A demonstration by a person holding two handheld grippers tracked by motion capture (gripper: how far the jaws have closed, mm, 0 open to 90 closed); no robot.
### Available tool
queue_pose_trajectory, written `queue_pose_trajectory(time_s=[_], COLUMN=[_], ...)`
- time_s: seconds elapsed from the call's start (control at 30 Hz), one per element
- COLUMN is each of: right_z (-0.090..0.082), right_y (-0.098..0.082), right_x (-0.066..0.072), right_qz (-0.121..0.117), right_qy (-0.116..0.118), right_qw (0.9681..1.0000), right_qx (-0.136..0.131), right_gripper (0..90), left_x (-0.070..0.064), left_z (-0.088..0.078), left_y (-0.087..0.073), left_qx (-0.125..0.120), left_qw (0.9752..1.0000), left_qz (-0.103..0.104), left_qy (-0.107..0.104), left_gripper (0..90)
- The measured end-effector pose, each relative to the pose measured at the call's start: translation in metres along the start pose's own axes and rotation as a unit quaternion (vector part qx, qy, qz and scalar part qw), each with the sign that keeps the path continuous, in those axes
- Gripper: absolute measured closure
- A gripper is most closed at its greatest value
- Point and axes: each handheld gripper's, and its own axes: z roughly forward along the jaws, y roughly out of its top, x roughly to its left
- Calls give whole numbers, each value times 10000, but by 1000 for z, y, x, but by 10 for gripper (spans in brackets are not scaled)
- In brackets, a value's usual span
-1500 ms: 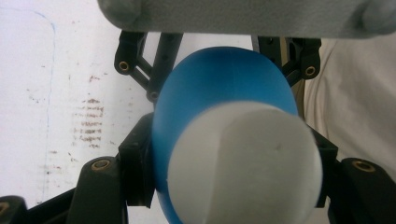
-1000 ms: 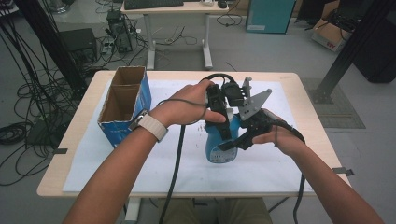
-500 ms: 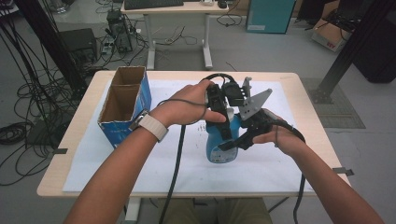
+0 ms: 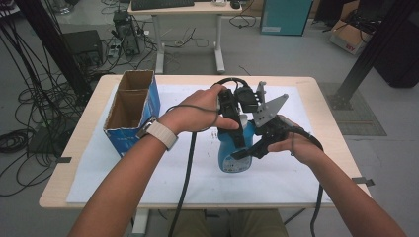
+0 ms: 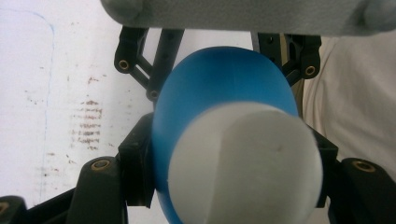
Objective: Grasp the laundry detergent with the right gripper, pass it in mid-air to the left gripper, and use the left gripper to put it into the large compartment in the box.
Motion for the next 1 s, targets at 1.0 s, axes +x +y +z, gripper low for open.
queue_pose_trajectory(time_s=[1.0], right_z=[-1], right_y=[3], right_x=[1], right_qz=[-28], right_qy=[-28], right_qw=[10000], right_qx=[26], right_gripper=[438], left_x=[-1], left_z=[-3], left_y=[-1], left_qx=[-10], left_qw=[10000], left_qz=[0], left_qy=[14], left_gripper=[375])
